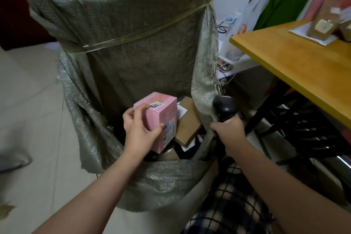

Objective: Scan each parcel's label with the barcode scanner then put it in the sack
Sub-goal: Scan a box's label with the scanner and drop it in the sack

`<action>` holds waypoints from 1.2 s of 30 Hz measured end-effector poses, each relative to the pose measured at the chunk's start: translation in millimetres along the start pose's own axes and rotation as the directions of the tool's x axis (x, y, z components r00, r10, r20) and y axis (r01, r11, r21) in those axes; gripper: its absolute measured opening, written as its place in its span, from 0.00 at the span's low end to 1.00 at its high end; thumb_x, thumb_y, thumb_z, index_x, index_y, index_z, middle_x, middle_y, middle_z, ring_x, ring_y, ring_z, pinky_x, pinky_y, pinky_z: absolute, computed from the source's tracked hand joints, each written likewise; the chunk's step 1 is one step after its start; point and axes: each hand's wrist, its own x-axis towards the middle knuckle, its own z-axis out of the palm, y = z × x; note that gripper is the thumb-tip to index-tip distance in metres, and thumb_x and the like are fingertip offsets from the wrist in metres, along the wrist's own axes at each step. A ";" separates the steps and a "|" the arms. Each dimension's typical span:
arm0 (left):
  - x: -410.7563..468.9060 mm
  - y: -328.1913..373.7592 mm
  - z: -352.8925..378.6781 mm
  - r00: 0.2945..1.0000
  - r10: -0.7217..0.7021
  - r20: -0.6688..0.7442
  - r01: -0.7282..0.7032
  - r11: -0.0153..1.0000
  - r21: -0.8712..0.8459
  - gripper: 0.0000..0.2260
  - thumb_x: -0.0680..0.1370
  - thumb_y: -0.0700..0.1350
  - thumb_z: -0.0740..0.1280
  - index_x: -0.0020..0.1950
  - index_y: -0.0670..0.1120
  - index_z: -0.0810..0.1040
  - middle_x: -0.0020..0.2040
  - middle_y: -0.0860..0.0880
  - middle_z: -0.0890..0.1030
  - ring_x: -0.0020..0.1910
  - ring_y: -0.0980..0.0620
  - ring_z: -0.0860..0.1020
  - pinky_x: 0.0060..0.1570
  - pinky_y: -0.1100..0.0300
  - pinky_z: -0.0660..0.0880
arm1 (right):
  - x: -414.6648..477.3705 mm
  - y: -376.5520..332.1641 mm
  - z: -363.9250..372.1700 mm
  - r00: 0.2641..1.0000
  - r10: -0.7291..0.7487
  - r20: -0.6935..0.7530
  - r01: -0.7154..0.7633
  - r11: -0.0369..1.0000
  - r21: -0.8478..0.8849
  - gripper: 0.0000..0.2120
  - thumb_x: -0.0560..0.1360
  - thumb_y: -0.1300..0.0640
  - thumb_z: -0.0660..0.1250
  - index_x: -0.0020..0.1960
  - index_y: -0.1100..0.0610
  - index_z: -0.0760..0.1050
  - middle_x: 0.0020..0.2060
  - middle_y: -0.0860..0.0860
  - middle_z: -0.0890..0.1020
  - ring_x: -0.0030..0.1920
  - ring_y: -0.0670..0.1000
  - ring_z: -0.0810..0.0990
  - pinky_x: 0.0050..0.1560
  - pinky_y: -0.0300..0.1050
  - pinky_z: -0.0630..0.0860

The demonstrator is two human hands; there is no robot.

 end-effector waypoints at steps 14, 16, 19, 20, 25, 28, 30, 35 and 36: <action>29.0 95.5 70.8 0.890 0.086 0.448 -0.259 0.903 0.342 0.32 0.69 0.53 0.74 0.71 0.57 0.65 0.65 0.43 0.61 0.64 0.39 0.65 0.65 0.47 0.66 | -50.2 -51.8 -127.4 0.982 -0.043 -0.183 0.148 0.776 0.613 0.16 0.72 0.73 0.65 0.46 0.52 0.73 0.40 0.54 0.77 0.42 0.53 0.80 0.46 0.49 0.77; 33.0 99.0 74.8 0.876 0.053 0.480 -0.261 0.889 0.378 0.31 0.70 0.54 0.74 0.71 0.57 0.66 0.67 0.42 0.61 0.66 0.38 0.64 0.66 0.46 0.66 | -52.3 -50.7 -136.9 0.968 -0.105 -0.227 0.215 0.815 0.538 0.15 0.71 0.73 0.67 0.43 0.53 0.73 0.37 0.53 0.76 0.41 0.52 0.79 0.43 0.48 0.76; 24.4 115.2 78.4 0.812 0.124 0.570 -0.387 0.846 0.366 0.27 0.72 0.63 0.68 0.69 0.58 0.70 0.70 0.43 0.65 0.69 0.40 0.65 0.69 0.48 0.63 | -44.7 -43.8 -147.1 0.953 -0.069 -0.297 0.182 0.910 0.374 0.10 0.70 0.71 0.69 0.41 0.57 0.73 0.34 0.54 0.74 0.36 0.52 0.78 0.37 0.45 0.74; 18.8 123.5 79.3 0.770 0.167 0.616 -0.427 0.853 0.302 0.27 0.71 0.69 0.63 0.66 0.57 0.74 0.68 0.45 0.71 0.67 0.43 0.68 0.68 0.49 0.65 | -41.3 -40.9 -147.3 0.952 -0.050 -0.303 0.160 0.922 0.354 0.10 0.69 0.70 0.69 0.41 0.58 0.73 0.34 0.55 0.75 0.36 0.53 0.78 0.37 0.46 0.74; -39.2 167.2 84.1 0.420 0.131 0.898 -0.494 0.863 0.105 0.28 0.69 0.72 0.62 0.57 0.52 0.77 0.47 0.55 0.81 0.48 0.55 0.78 0.50 0.59 0.74 | -33.0 -32.0 -122.4 0.954 -0.092 -0.285 0.181 0.935 0.305 0.10 0.67 0.73 0.69 0.39 0.60 0.73 0.34 0.59 0.75 0.36 0.56 0.77 0.37 0.48 0.74; -48.3 171.6 89.2 0.503 0.176 0.846 -0.697 0.662 0.277 0.12 0.77 0.49 0.65 0.54 0.43 0.78 0.48 0.44 0.81 0.50 0.44 0.78 0.47 0.58 0.71 | -29.4 -28.3 -110.9 0.959 -0.117 -0.259 0.184 0.950 0.254 0.10 0.67 0.72 0.69 0.38 0.60 0.72 0.29 0.54 0.74 0.31 0.52 0.76 0.32 0.41 0.72; -28.8 168.3 77.6 0.671 0.242 0.701 -0.627 0.690 0.361 0.10 0.78 0.41 0.62 0.54 0.42 0.80 0.51 0.41 0.82 0.54 0.41 0.78 0.52 0.55 0.72 | -24.0 -25.4 -110.5 0.969 -0.112 -0.219 0.165 0.956 0.242 0.06 0.68 0.71 0.69 0.41 0.64 0.75 0.29 0.55 0.77 0.30 0.52 0.77 0.34 0.44 0.73; 1.5 172.0 41.1 0.854 0.452 0.256 -0.498 0.854 0.152 0.06 0.78 0.42 0.65 0.48 0.41 0.80 0.45 0.41 0.82 0.47 0.41 0.79 0.46 0.52 0.71 | -23.4 -30.5 -109.1 0.972 -0.201 -0.119 0.222 0.952 0.210 0.14 0.70 0.70 0.70 0.55 0.64 0.74 0.33 0.56 0.80 0.32 0.50 0.79 0.38 0.44 0.78; -0.2 171.0 43.4 0.838 0.446 0.315 -0.516 0.834 0.194 0.06 0.79 0.42 0.64 0.48 0.41 0.79 0.45 0.40 0.82 0.47 0.41 0.79 0.45 0.53 0.70 | -27.0 -32.3 -109.1 0.971 -0.220 -0.097 0.235 0.950 0.204 0.15 0.71 0.69 0.70 0.56 0.63 0.73 0.34 0.56 0.79 0.31 0.50 0.79 0.36 0.43 0.77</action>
